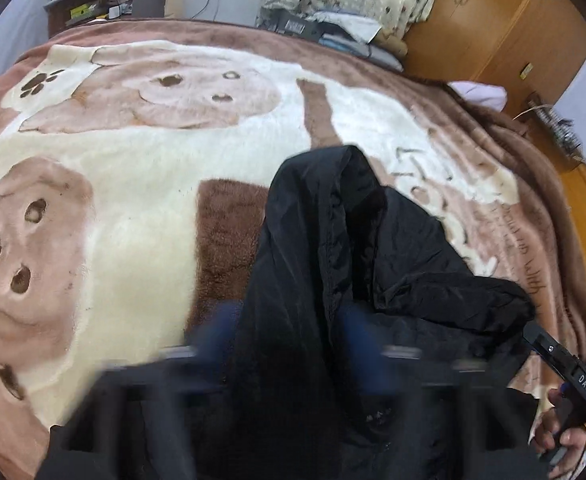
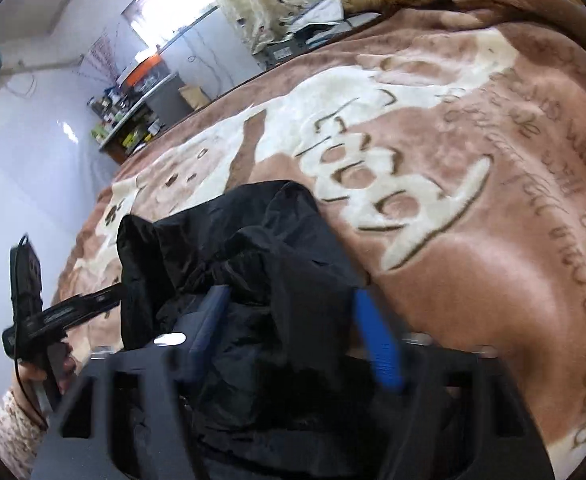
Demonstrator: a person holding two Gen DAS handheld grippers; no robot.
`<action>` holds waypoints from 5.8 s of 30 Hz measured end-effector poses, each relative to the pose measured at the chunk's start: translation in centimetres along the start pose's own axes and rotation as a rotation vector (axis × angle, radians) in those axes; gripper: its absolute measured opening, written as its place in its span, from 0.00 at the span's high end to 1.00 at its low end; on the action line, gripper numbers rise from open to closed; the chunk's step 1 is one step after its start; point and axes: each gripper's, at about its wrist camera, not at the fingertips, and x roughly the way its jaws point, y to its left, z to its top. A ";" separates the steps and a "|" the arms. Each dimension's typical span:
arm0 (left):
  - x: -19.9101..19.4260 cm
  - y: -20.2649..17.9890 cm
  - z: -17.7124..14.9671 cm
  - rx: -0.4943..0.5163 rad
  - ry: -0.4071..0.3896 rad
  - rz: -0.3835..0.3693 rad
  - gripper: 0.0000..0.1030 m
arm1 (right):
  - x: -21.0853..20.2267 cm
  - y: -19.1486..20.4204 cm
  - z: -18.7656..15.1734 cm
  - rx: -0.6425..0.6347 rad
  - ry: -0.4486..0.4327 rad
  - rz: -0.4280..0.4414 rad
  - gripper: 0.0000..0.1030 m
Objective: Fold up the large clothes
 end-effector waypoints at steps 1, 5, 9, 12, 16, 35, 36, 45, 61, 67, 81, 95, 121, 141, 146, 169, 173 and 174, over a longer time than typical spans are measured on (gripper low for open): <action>0.4 -0.1 0.0 -0.009 0.022 0.015 0.97 | 0.0 0.4 -0.1 -0.024 -0.008 -0.020 0.74; -2.0 0.2 -1.0 -0.024 -0.041 -0.013 1.00 | -2.1 2.2 -1.2 -0.146 -0.076 -0.035 0.88; -6.5 1.7 -3.8 -0.021 -0.104 -0.080 1.00 | -5.6 4.2 -4.1 -0.303 -0.140 -0.065 0.89; -9.2 3.4 -6.5 -0.040 -0.131 -0.123 1.00 | -8.0 5.2 -6.8 -0.387 -0.166 -0.075 0.90; -11.5 6.0 -11.6 -0.104 -0.127 -0.184 1.00 | -11.2 5.6 -12.1 -0.479 -0.166 -0.085 0.91; -17.0 13.3 -23.9 -0.356 -0.146 -0.221 1.00 | -12.7 -0.3 -19.5 -0.214 0.020 -0.143 1.00; -17.7 13.4 -23.9 -0.343 -0.159 -0.197 0.99 | -13.2 -0.2 -19.6 -0.221 0.018 -0.150 1.00; -20.9 11.3 -23.3 -0.280 -0.171 -0.239 0.46 | -17.0 1.5 -19.3 -0.123 -0.014 -0.011 0.79; -13.9 -1.8 -21.2 0.254 -0.094 0.155 0.26 | -9.6 12.8 -19.4 -0.387 -0.038 -0.061 0.55; -10.5 0.3 -22.3 0.243 -0.045 0.174 0.22 | -5.9 11.2 -21.0 -0.432 0.029 -0.162 0.55; -6.7 2.4 -23.1 0.188 -0.024 0.132 0.11 | -2.3 9.2 -23.0 -0.445 0.102 -0.186 0.54; -11.0 2.1 -21.7 0.164 -0.115 0.107 0.11 | -5.9 10.6 -20.6 -0.395 0.047 -0.165 0.54; -4.7 2.0 -20.4 0.230 -0.122 0.271 0.03 | 0.2 7.2 -19.1 -0.338 0.056 -0.253 0.50; -8.4 2.6 -20.0 0.144 -0.030 0.171 0.04 | -3.3 8.7 -18.3 -0.262 0.022 -0.261 0.49; -13.8 3.0 -22.2 0.157 -0.096 0.177 0.04 | -7.8 9.5 -19.1 -0.232 -0.032 -0.238 0.49; -34.8 10.2 -37.1 0.072 -0.187 0.162 0.04 | -30.8 11.9 -31.1 -0.297 -0.161 -0.236 0.47; -35.3 11.8 -40.0 0.053 -0.164 0.170 0.04 | -33.4 11.4 -33.3 -0.294 -0.171 -0.241 0.47; -35.4 12.3 -40.8 0.041 -0.167 0.165 0.04 | -34.1 11.1 -33.9 -0.286 -0.178 -0.241 0.46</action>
